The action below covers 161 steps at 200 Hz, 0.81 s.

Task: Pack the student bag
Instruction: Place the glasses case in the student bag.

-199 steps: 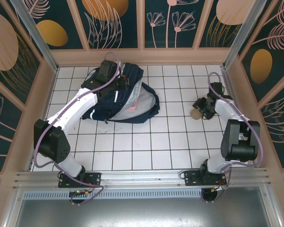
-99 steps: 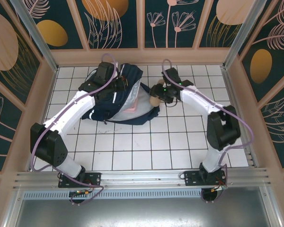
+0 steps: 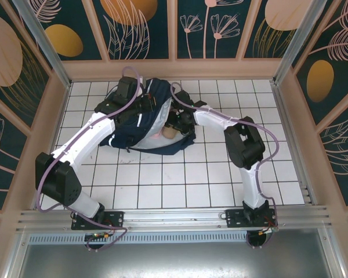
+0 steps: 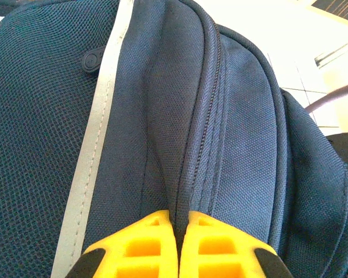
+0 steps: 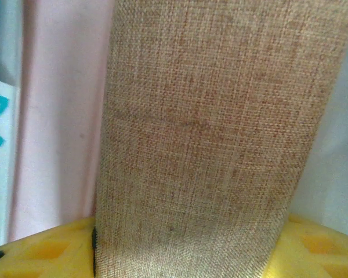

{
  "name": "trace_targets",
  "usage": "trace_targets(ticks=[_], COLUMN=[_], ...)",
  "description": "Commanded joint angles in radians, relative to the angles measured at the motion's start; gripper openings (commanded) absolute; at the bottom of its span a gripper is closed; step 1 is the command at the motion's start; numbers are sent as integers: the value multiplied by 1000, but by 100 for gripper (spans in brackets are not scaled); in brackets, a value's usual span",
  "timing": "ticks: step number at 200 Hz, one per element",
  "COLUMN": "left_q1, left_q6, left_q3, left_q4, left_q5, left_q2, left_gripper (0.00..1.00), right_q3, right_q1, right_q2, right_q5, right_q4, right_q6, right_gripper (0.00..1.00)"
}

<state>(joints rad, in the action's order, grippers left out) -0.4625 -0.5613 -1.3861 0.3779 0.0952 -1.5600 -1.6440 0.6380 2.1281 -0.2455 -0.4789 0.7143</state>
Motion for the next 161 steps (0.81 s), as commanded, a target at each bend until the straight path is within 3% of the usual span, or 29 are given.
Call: trace_targets(ticks=[1, 37, 59, 93, 161], left_q1=[-2, 1, 1, 0, 0], left_q6=[-65, -68, -65, -65, -69], left_q3=[-13, -10, -8, -10, -20], left_q4=[-117, -119, -119, -120, -147], left_q5=[51, 50, 31, 10, 35], left_q2=[43, 33, 23, -3, -78], left_gripper=[0, 0, 0, 0, 0], right_q3=[-94, -159, -140, -28, 260], right_q1=[49, 56, 47, 13, -86], right_q2=[81, 112, 61, -74, -358], right_q5=[-82, -74, -17, 42, 150], right_q4=[-8, -45, -65, -49, -44], right_q6=[10, -6, -17, -22, -6], right_gripper=[59, 70, 84, 92, 92])
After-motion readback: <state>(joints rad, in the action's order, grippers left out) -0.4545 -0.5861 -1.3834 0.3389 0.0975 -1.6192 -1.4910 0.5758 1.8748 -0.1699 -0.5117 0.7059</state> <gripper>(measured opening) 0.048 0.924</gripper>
